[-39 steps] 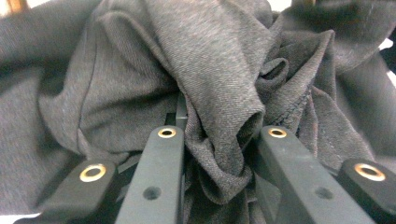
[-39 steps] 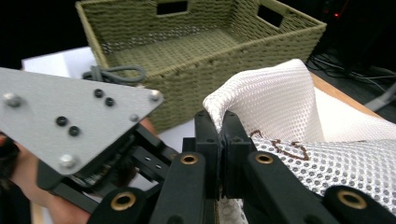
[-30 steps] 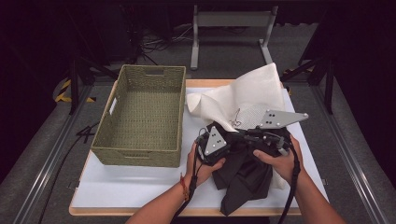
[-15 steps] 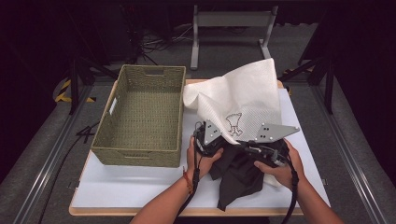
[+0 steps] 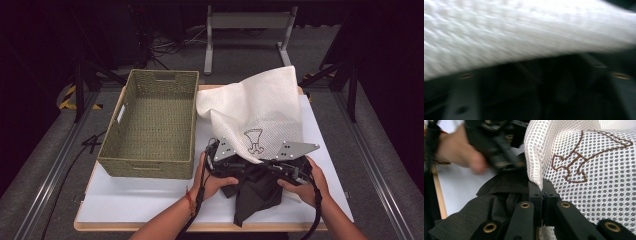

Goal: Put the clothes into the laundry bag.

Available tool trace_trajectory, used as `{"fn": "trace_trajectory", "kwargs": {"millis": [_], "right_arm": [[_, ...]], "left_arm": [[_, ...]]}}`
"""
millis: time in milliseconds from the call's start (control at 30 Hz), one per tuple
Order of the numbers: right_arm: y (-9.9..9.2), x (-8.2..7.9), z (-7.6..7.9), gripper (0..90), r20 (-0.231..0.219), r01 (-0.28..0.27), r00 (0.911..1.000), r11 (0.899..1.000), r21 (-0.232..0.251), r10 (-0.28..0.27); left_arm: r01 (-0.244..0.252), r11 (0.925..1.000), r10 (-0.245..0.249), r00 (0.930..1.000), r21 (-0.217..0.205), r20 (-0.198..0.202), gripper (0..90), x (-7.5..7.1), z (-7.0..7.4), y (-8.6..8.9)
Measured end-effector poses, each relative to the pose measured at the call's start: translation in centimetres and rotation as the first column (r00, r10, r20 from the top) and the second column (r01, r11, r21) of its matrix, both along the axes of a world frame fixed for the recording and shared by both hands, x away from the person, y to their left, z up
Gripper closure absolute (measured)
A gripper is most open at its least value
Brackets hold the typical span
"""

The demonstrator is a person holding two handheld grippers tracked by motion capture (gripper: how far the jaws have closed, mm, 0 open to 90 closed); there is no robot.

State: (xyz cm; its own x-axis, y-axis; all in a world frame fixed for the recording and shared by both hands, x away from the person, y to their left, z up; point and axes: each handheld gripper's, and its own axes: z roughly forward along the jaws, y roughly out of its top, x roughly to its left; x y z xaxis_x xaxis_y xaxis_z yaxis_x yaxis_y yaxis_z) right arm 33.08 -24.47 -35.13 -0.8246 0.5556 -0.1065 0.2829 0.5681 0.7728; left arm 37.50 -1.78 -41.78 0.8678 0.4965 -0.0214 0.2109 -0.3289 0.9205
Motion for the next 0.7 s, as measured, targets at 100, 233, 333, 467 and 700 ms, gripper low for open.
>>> {"fn": "trace_trajectory", "kwargs": {"millis": [100,233,333,467,700], "right_arm": [[-0.3,0.0,0.0,88.0,0.012,0.012,0.9998,1.000,0.012,-0.012],[-0.5,0.0,0.2,88.0,0.030,0.025,0.9992,1.000,0.018,-0.025],[-0.7,0.1,0.3,88.0,0.032,0.035,0.9988,0.999,0.035,-0.036],[-0.5,0.1,0.2,87.9,0.038,0.039,0.9985,0.999,0.027,-0.040],[-0.5,0.1,0.0,87.9,0.028,0.045,0.9986,0.999,0.030,-0.045]], "left_arm": [[0.055,0.9977,-0.055,0.9983,0.041,0.020,16.1,-1.5,1.0,1.3],[0.094,0.9927,-0.098,0.9937,0.076,0.054,13.6,-3.4,1.7,2.4],[0.146,0.9832,-0.153,0.9868,0.109,0.053,11.4,-5.5,1.8,2.7],[0.212,0.9596,-0.223,0.9741,0.185,0.039,10.8,-8.0,0.5,1.3],[0.228,0.9297,-0.232,0.9725,0.289,-0.021,13.7,-7.4,-2.9,-2.4]]}}
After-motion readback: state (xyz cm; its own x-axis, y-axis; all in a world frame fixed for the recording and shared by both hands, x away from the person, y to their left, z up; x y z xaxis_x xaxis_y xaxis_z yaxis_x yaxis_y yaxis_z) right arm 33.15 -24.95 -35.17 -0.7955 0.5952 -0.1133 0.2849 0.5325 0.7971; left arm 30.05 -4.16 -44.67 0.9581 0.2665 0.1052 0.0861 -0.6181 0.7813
